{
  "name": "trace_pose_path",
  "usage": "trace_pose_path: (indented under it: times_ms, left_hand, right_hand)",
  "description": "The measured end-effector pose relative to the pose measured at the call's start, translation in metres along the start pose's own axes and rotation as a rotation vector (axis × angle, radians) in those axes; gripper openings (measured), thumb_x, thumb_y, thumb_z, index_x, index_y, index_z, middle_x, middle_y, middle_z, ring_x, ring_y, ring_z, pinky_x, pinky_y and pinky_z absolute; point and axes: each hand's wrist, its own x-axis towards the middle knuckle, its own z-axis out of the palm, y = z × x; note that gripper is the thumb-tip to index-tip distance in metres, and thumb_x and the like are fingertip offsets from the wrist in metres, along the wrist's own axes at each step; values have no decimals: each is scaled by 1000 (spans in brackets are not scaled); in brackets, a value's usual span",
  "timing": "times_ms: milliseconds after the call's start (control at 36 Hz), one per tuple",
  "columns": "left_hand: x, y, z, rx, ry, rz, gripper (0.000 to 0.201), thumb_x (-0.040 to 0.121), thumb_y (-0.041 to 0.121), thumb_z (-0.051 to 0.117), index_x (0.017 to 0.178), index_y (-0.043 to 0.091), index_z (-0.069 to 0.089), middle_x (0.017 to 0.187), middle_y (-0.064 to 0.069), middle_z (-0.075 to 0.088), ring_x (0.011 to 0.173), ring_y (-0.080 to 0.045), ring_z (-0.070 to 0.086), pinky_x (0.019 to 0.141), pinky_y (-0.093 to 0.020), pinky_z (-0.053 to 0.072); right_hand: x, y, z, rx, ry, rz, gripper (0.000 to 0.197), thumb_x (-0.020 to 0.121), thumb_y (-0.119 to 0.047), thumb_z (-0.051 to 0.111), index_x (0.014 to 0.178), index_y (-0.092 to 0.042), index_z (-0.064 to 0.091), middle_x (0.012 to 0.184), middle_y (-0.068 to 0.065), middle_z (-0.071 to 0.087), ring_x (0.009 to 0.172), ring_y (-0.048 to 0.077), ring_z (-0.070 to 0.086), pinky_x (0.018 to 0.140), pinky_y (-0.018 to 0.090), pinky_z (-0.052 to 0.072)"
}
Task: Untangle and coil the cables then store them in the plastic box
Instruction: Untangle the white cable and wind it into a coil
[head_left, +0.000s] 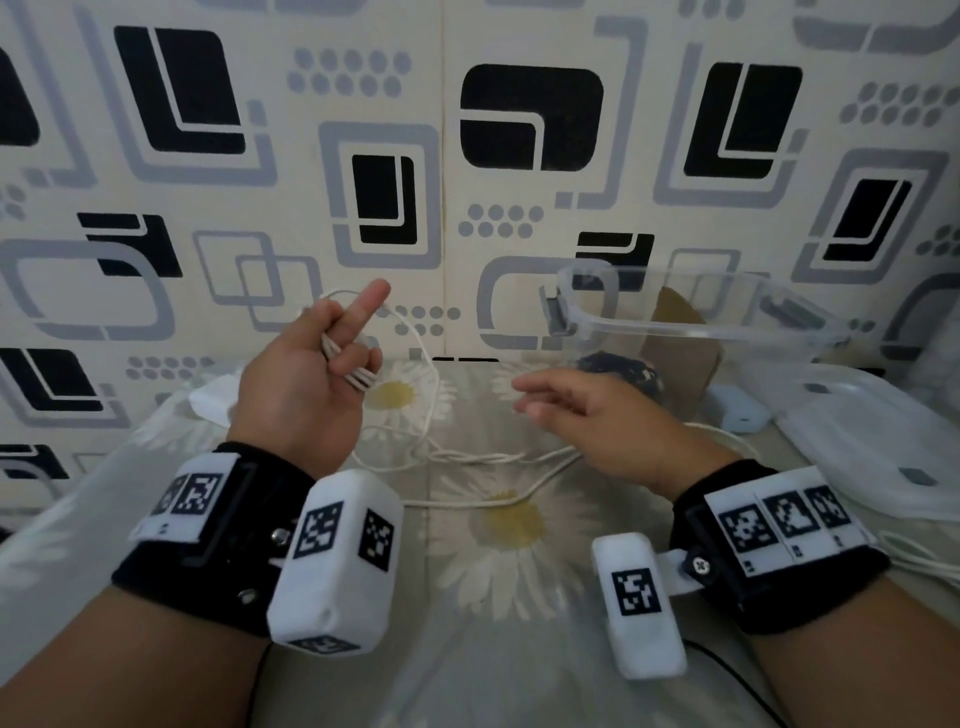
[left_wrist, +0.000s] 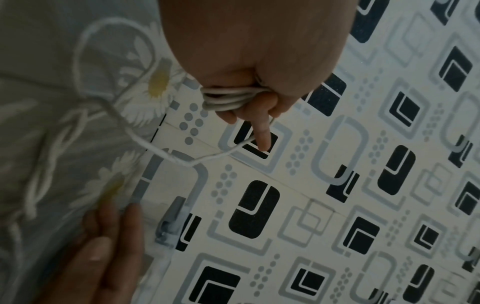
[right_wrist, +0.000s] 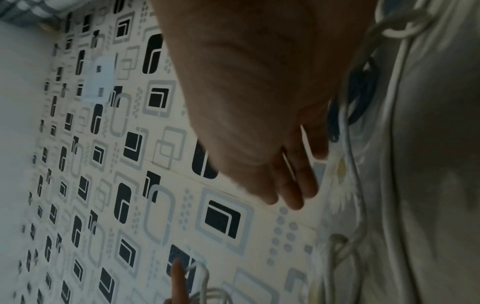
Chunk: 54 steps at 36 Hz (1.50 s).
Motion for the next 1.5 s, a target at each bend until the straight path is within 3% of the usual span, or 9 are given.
trace_pose_path:
  times_ms: [222,417,528,667,778,944,1083,1333,1500]
  left_hand:
    - [-1,3,-1,9,-47,41,25,103,19,37,79,17,43,121,0,69,36,-6,31,78,-22,42]
    - [2,8,-7,-78,99,40,16,103,19,38,87,19,41,114,3,72,37,-7,30,75,-20,44]
    - [6,9,-13,-113,264,54,13,103,17,37,92,19,45,108,2,74,39,-8,29,70,-19,45]
    - [9,10,-20,-74,399,60,20,104,12,31,105,16,51,118,1,69,38,-6,32,72,-19,45]
    - [8,10,-18,-21,419,74,26,104,8,25,116,15,48,125,-2,64,37,-5,34,75,-19,41]
    - [4,11,-11,-35,321,56,20,104,17,37,118,16,50,116,1,70,39,-6,33,73,-18,44]
    - [-1,16,-3,10,26,93,20,104,21,38,84,19,44,120,2,70,40,-7,31,79,-20,44]
    - [-20,0,18,182,-305,91,25,103,23,33,83,19,46,128,-5,64,38,-4,30,84,-27,38]
    - [-24,-6,20,257,-332,61,20,100,28,37,83,20,44,128,-3,65,39,-4,27,87,-29,37]
  right_hand:
    - [1,-1,22,-166,-240,-48,41,84,-27,73,123,-29,63,98,-16,60,83,-4,54,74,1,37]
    - [6,7,25,-144,-160,-39,18,89,-33,65,106,-28,71,83,-7,65,72,4,56,68,20,43]
    - [10,10,25,8,31,11,16,95,-31,56,94,-24,70,94,15,67,79,30,60,74,37,49]
    - [8,16,20,402,129,36,23,100,-22,48,95,-32,68,65,-6,52,55,6,40,50,16,33]
    - [3,16,14,459,-56,-33,23,93,-11,58,106,-23,73,95,-16,68,78,-8,57,70,9,42]
    - [0,4,13,199,-120,29,23,76,-45,66,79,-26,78,101,12,59,91,21,57,93,35,42]
    - [-4,4,15,140,-127,24,10,74,-35,79,69,-26,76,92,1,61,85,12,59,84,26,43]
    - [-3,-3,14,362,-251,-75,65,79,-8,76,130,-33,45,130,-10,59,125,-2,49,111,28,34]
    - [-8,-15,17,615,-417,-176,50,84,-2,60,132,-9,47,129,6,60,128,14,52,101,27,44]
